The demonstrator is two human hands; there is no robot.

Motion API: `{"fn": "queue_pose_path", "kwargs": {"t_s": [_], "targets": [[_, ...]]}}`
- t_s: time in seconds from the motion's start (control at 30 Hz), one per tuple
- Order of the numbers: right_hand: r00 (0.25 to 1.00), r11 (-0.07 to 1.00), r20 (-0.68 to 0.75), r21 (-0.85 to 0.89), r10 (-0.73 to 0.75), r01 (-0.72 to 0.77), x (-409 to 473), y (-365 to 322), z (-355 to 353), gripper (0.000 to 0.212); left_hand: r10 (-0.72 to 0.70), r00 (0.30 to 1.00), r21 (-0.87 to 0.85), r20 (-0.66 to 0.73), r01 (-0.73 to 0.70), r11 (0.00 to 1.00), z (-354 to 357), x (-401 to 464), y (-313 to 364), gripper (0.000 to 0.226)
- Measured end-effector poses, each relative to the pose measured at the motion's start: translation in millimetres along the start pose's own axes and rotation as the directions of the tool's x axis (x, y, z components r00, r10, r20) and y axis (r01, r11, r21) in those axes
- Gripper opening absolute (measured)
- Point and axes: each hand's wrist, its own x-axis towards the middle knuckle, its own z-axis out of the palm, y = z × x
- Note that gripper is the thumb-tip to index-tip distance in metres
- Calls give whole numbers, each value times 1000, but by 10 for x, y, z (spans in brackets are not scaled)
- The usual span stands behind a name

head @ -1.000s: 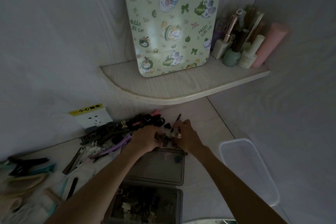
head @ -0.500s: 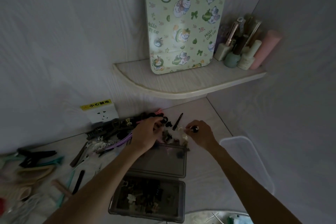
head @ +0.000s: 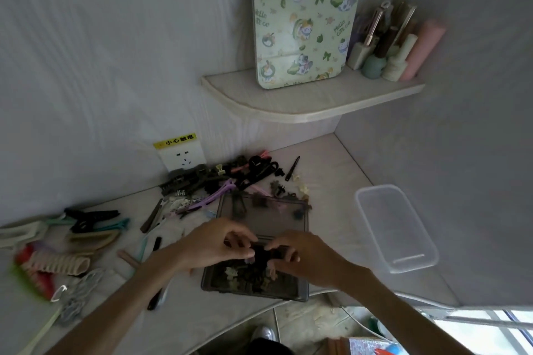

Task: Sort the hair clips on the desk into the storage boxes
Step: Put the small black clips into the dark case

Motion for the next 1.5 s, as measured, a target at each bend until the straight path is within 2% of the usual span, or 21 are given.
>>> {"fn": "queue_pose_path", "kwargs": {"t_s": [0.07, 0.17, 0.23, 0.27, 0.33, 0.4, 0.5, 0.57, 0.63, 0.7, 0.73, 0.77, 0.83, 0.87, 0.93, 1.0, 1.07, 1.2, 1.37, 1.43, 1.5], "targets": [[1000, 1000, -9, -13, -4, 4, 4, 30, -36, 28, -7, 1000, 15, -25, 7, 1000, -38, 22, -16, 31], [965, 1000, -262, 13, 30, -27, 28, 122, -216, 17, 5, 981, 59, -196, 7, 998, -151, 130, -4, 23], [903, 992, -416, -12, 109, -125, 53, 207, -313, 23, 51, 937, 119, -347, -10, 993, -202, 260, 22, 25], [888, 979, -428, -38, 166, -202, 71, 236, -347, 29, 76, 917, 171, -391, -9, 985, -212, 346, 44, 29], [902, 936, -298, -64, 313, -346, 117, 243, -342, 38, 97, 915, 277, -393, 17, 961, -201, 497, 72, 38], [900, 906, -136, -39, 414, -422, 170, 205, -266, 40, 87, 940, 373, -329, 45, 927, -160, 619, 65, 42], [925, 932, -117, 27, 361, -360, 335, 93, -151, 34, 69, 949, 409, -309, 67, 910, -138, 692, 46, 39], [945, 918, -87, 282, 315, -280, 513, 22, -48, 33, 62, 940, 394, -336, 80, 916, -157, 697, 56, 37], [955, 747, 5, 622, 297, -236, 680, -96, 37, 48, 39, 939, 398, -342, 107, 911, -190, 691, 63, 37], [957, 605, 69, 761, 282, -233, 803, -216, 67, 54, -7, 939, 404, -344, 155, 902, -224, 688, 46, 38], [960, 591, 81, 773, 267, -230, 853, -230, 71, 51, -30, 937, 411, -349, 182, 893, -239, 690, 37, 38], [965, 615, 68, 759, 253, -214, 870, -251, 46, 46, -42, 932, 419, -360, 202, 885, -247, 699, 31, 38], [944, 794, -126, 581, 304, -178, 848, -148, -15, 36, -15, 922, 419, -387, 190, 888, -229, 731, 27, 34], [898, 884, -282, 423, 338, -200, 820, -39, -61, 32, 11, 920, 421, -392, 169, 891, -207, 750, 40, 31], [798, 932, -482, 157, 361, -326, 710, 227, -164, 24, 57, 926, 441, -373, 123, 889, -121, 799, 60, 24], [801, 903, -442, 47, 403, -428, 623, 459, -203, 38, 95, 943, 442, -320, 59, 895, 8, 863, 72, 23], [839, 895, -342, 10, 423, -447, 598, 582, -168, 48, 112, 962, 423, -249, 4, 906, 143, 934, 99, 28], [864, 933, -390, -31, 319, -358, 543, 682, -134, 26, 121, 967, 469, -223, -2, 883, 308, 1123, 157, 38], [864, 894, -310, -81, 398, -441, 408, 823, -241, 28, 47, 946, 443, -321, 106, 890, 311, 1295, 153, 34], [845, 897, -355, -35, 401, -440, 357, 856, -253, 25, 33, 955, 420, -296, 99, 902, 309, 1321, 141, 32], [785, 899, -464, 64, 410, -433, 360, 858, -249, 20, 8, 958, 385, -287, 107, 917, 328, 1353, 134, 31]]}}
